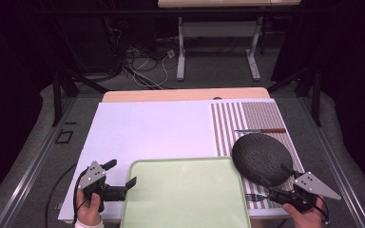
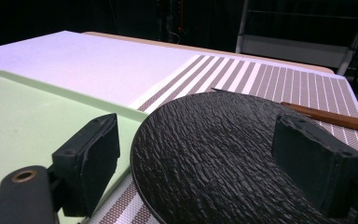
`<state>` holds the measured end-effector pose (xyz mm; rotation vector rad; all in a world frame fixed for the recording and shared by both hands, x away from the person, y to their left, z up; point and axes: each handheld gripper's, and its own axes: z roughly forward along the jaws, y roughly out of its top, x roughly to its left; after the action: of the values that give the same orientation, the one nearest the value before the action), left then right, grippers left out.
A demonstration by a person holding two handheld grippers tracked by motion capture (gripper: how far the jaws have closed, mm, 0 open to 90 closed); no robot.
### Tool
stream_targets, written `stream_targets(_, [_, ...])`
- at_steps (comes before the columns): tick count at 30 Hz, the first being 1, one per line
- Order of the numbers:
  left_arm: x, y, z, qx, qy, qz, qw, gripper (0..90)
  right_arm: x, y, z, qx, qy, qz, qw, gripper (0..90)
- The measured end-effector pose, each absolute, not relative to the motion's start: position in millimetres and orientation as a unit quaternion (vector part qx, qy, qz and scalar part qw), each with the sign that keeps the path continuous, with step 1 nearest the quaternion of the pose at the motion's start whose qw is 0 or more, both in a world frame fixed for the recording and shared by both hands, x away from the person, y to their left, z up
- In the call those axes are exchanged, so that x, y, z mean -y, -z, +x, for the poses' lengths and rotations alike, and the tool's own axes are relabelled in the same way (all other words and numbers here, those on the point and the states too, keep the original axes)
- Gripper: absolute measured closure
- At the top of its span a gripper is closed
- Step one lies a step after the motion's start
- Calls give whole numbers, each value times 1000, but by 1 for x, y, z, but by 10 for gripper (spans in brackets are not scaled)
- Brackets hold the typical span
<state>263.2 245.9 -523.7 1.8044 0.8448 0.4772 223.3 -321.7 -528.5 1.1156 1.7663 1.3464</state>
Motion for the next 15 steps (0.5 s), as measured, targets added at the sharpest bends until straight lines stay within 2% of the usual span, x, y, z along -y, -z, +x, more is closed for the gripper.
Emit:
stream_targets(2, [-246, 524, 263, -355, -197, 750, 522, 5, 322, 528, 224, -672, -516, 430, 311, 144])
stream_targets(11, [-247, 524, 263, -359, -195, 746, 526, 5, 324, 525, 225, -678, -501, 436, 316, 144])
stream_targets(15, [-247, 524, 264, -360, -186, 745, 530, 5, 327, 517, 224, -678, -475, 440, 349, 147])
